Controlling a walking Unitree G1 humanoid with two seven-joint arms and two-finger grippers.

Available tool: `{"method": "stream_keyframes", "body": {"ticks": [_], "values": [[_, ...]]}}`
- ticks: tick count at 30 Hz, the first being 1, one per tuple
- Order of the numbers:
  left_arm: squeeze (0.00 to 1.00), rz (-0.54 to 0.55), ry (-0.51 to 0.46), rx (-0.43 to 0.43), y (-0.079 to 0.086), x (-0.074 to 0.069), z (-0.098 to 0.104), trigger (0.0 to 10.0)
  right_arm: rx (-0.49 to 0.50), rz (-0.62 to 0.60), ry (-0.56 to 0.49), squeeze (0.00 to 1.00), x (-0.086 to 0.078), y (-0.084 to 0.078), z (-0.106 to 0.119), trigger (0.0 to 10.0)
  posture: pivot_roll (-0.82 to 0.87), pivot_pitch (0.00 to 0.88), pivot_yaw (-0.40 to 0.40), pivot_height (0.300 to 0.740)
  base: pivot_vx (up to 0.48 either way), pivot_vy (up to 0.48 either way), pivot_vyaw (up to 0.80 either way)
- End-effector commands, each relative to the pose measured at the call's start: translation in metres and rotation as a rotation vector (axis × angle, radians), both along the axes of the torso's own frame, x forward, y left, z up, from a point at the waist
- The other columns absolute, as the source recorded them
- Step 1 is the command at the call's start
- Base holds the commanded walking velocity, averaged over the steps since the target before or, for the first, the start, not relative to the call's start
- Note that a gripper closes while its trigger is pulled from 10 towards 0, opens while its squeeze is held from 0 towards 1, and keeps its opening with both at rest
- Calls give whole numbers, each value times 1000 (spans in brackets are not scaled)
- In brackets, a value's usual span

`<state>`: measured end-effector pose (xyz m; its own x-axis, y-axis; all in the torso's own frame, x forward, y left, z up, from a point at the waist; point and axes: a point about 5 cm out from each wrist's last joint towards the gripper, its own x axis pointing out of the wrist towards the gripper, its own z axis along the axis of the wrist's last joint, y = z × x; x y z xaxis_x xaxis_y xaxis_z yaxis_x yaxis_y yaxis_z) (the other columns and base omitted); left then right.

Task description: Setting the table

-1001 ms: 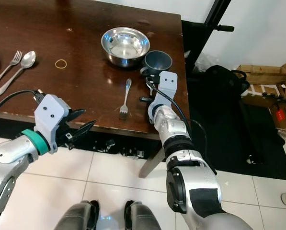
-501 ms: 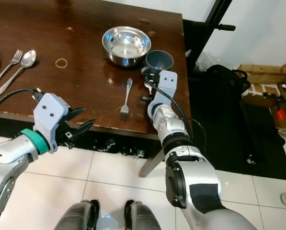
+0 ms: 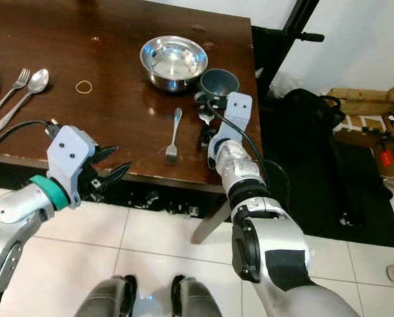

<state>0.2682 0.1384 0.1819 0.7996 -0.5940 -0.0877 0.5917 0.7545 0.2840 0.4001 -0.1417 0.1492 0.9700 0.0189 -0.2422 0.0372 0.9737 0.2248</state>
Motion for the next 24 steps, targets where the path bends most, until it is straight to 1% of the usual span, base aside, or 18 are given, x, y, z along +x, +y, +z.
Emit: {"method": "stream_keyframes", "body": {"ticks": [1, 2, 4, 7, 8, 9, 10, 11, 12, 14, 15, 16, 18, 19, 21, 22, 23, 24], "values": [[0, -5, 26, 6, -1, -1, -7, 10000, 3, -10, 8, 1000, -2, -4, -4, 10000, 139, 84, -31, 740, 0, 0, 0], [0, -5, 25, 6, -1, 0, -7, 10000, 1, -5, -8, 0, -2, -6, -2, 10000, 129, 74, -28, 740, 0, 0, 0], [0, -7, 23, 6, -2, 2, -7, 10000, -12, 13, -58, 0, -7, -10, 3, 10000, 120, 66, -26, 740, 0, 0, 0], [0, -8, 21, 6, -2, 2, -7, 10000, -17, 24, -84, 0, -13, -14, 6, 10000, 120, 66, -26, 740, 0, 0, 0], [0, -8, 20, 5, -3, 3, -8, 10000, -33, 35, -108, 0, -22, -18, 8, 10000, 110, 57, -25, 740, 0, 0, 0], [0, -8, 20, 5, -3, 3, -8, 10000, -33, 35, -108, 0, -22, -18, 8, 10000, 110, 57, -25, 740, 0, 0, 0], [0, -7, 19, 6, -2, 3, -8, 10000, -66, 40, -132, 0, -32, -23, 10, 10000, 102, 53, -24, 740, 0, 0, 0], [0, -7, 19, 6, -2, 3, -8, 10000, -66, 40, -132, 0, -32, -23, 10, 10000, 102, 53, -24, 740, 0, 0, 0], [0, 1, 15, 7, -1, 4, -8, 10000, -117, 43, -166, 0, -45, -28, 13, 10000, 96, 49, -22, 740, 0, 0, 0], [0, 1, 15, 7, -1, 4, -8, 10000, -117, 43, -166, 0, -45, -28, 13, 10000, 96, 49, -22, 740, 0, 0, 0], [0, 21, 8, 8, 2, 6, -7, 10000, -172, 41, -214, 0, -58, -32, 18, 10000, 86, 47, -17, 740, 0, 0, 0], [0, 21, 8, 8, 2, 6, -7, 10000, -172, 41, -214, 0, -58, -32, 18, 10000, 86, 47, -17, 740, 0, 0, 0], [0, 94, -18, 2, 14, 11, -3, 10000, -258, 34, -366, 0, -85, -34, 30, 10000, 65, 39, -6, 740, 0, 0, 0], [0, 94, -18, 2, 14, 11, -3, 10000, -258, 34, -366, 0, -85, -34, 30, 10000, 65, 39, -6, 740, 0, 0, 0], [0, 171, -43, -16, 24, 16, 2, 10000, -300, 17, -493, 0, -104, -32, 36, 10000, 58, 36, -4, 740, 0, 0, 0], [0, 171, -43, -16, 24, 16, 2, 10000, -300, 17, -493, 0, -104, -32, 36, 10000, 58, 36, -4, 740, 0, 0, 0], [0, 224, -59, -38, 30, 20, 4, 10000, -311, 1, -542, 0, -112, -31, 34, 10000, 59, 34, -6, 740, 0, 0, 0], [0, 280, -73, -60, 35, 25, 6, 10000, -300, -19, -559, 0, -120, -29, 30, 10000, 60, 33, -4, 740, 0, 0, 0]]}}
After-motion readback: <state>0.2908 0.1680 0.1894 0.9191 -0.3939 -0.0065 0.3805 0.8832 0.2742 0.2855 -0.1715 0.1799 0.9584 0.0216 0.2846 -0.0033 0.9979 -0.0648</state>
